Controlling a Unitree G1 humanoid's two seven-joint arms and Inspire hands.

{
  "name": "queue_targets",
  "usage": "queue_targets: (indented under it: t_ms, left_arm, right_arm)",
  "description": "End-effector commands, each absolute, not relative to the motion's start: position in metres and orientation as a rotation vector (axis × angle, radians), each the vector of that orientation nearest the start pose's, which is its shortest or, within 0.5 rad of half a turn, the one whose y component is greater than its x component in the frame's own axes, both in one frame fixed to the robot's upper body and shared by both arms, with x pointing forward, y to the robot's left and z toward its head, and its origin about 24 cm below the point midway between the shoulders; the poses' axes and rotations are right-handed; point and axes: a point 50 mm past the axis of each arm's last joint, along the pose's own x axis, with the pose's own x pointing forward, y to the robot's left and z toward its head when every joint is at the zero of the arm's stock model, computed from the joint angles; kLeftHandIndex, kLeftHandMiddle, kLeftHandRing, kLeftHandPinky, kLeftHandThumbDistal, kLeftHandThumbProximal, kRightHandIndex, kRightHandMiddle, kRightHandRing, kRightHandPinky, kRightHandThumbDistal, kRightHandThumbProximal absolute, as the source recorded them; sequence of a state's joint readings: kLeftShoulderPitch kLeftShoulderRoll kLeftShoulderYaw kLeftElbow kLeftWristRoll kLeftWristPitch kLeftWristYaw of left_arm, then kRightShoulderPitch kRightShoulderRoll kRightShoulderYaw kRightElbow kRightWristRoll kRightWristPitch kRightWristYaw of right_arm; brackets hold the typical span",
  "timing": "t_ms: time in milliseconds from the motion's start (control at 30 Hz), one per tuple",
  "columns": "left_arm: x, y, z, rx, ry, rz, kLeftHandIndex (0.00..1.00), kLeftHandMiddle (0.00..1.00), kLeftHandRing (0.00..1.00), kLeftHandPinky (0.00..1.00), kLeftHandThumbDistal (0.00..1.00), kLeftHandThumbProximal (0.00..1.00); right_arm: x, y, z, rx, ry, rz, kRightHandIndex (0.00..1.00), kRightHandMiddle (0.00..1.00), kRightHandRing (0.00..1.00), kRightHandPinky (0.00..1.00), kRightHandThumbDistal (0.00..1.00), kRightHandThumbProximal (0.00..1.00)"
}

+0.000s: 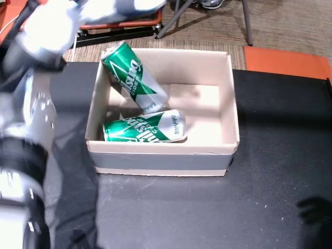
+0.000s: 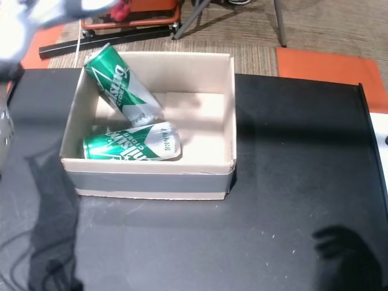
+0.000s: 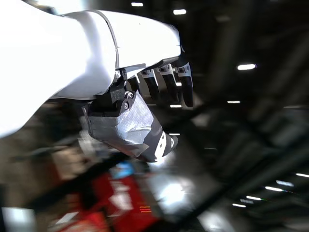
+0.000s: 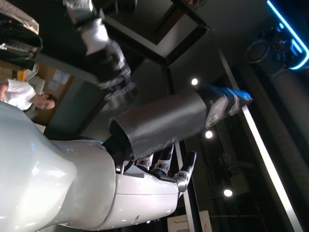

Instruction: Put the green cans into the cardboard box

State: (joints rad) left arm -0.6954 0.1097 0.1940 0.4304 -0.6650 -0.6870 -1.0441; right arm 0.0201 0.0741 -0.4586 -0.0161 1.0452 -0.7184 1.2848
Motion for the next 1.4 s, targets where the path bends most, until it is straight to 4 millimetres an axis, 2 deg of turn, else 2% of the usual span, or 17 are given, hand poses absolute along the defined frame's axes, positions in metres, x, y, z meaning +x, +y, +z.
queue_targets:
  t_ms: [0,100,200,233,300,333,367,433,467,600,700,800,900,967,1033,1133,1367]
  left_arm:
    - [0.284,0.173,0.198,-0.085,-1.257,-0.708,0.68,0.69,0.7,0.69,0.83,0.11]
    - [0.257,0.185,0.186,-0.207,-1.268,-0.677,0.68,0.66,0.66,0.58,0.99,0.01]
    - [0.229,0.195,0.176,-0.306,-1.271,-0.669,0.7,0.66,0.66,0.53,1.0,0.06]
    - [0.22,0.198,0.171,-0.336,-1.277,-0.66,0.69,0.66,0.66,0.52,0.91,0.07]
    - [0.2,0.209,0.158,-0.396,-1.251,-0.612,0.7,0.64,0.64,0.47,0.95,0.01]
    - [0.19,0.215,0.152,-0.428,-1.236,-0.577,0.69,0.62,0.62,0.46,0.76,0.0]
    - [0.183,0.22,0.147,-0.437,-1.237,-0.548,0.69,0.63,0.62,0.47,0.66,0.0]
    - [0.171,0.23,0.143,-0.409,-1.282,-0.506,0.69,0.7,0.73,0.65,0.72,0.39]
    - [0.166,0.234,0.141,-0.423,-1.296,-0.5,0.69,0.7,0.74,0.71,0.77,0.47]
    - [0.146,0.247,0.132,-0.603,-1.262,-0.528,0.69,0.71,0.75,0.74,0.99,0.38]
    - [0.132,0.251,0.128,-0.752,-1.246,-0.522,0.66,0.71,0.77,0.8,0.89,0.44]
    - [0.129,0.25,0.122,-0.842,-1.311,-0.589,0.72,0.77,0.85,0.94,0.95,0.7]
    - [0.127,0.248,0.116,-0.849,-1.304,-0.614,0.71,0.78,0.86,0.93,0.84,0.51]
    - [0.128,0.244,0.117,-0.856,-1.295,-0.622,0.69,0.77,0.86,0.94,0.99,0.61]
    - [0.13,0.241,0.116,-0.865,-1.295,-0.619,0.69,0.77,0.85,0.94,1.0,0.68]
    - [0.133,0.235,0.109,-0.948,-1.24,-0.612,0.64,0.74,0.81,0.83,1.0,0.54]
    - [0.132,0.222,0.102,-0.942,-1.171,-0.561,0.63,0.72,0.79,0.8,1.0,0.62]
  right_arm:
    - [0.175,-0.23,0.089,0.224,-1.173,0.304,0.57,0.58,0.64,0.79,1.0,0.66]
    - [0.177,-0.23,0.087,0.215,-1.161,0.317,0.58,0.6,0.65,0.8,1.0,0.67]
    - [0.179,-0.229,0.087,0.215,-1.158,0.322,0.58,0.6,0.65,0.79,1.0,0.69]
    - [0.18,-0.229,0.087,0.215,-1.157,0.324,0.59,0.6,0.65,0.79,1.0,0.69]
    - [0.181,-0.229,0.088,0.221,-1.155,0.323,0.59,0.6,0.65,0.77,1.0,0.66]
    - [0.181,-0.229,0.088,0.226,-1.155,0.323,0.59,0.6,0.65,0.77,1.0,0.65]
    - [0.182,-0.23,0.088,0.228,-1.158,0.325,0.59,0.6,0.65,0.77,1.0,0.66]
    - [0.184,-0.231,0.087,0.229,-1.164,0.338,0.6,0.61,0.65,0.79,1.0,0.64]
    - [0.185,-0.232,0.087,0.228,-1.165,0.343,0.6,0.61,0.66,0.8,1.0,0.63]
    - [0.186,-0.234,0.085,0.228,-1.165,0.346,0.59,0.6,0.67,0.84,1.0,0.61]
    - [0.187,-0.236,0.083,0.219,-1.173,0.341,0.57,0.59,0.67,0.88,1.0,0.62]
    - [0.185,-0.232,0.08,0.26,-1.166,0.323,0.56,0.57,0.65,0.86,1.0,0.67]
    - [0.184,-0.229,0.079,0.278,-1.168,0.307,0.56,0.58,0.66,0.87,1.0,0.76]
    - [0.183,-0.228,0.078,0.284,-1.171,0.305,0.57,0.58,0.68,0.87,1.0,0.75]
    - [0.182,-0.227,0.078,0.284,-1.172,0.305,0.57,0.58,0.68,0.87,1.0,0.72]
    - [0.18,-0.227,0.078,0.281,-1.168,0.288,0.56,0.57,0.66,0.85,1.0,0.72]
    - [0.177,-0.221,0.082,0.314,-1.155,0.295,0.56,0.57,0.65,0.81,1.0,0.67]
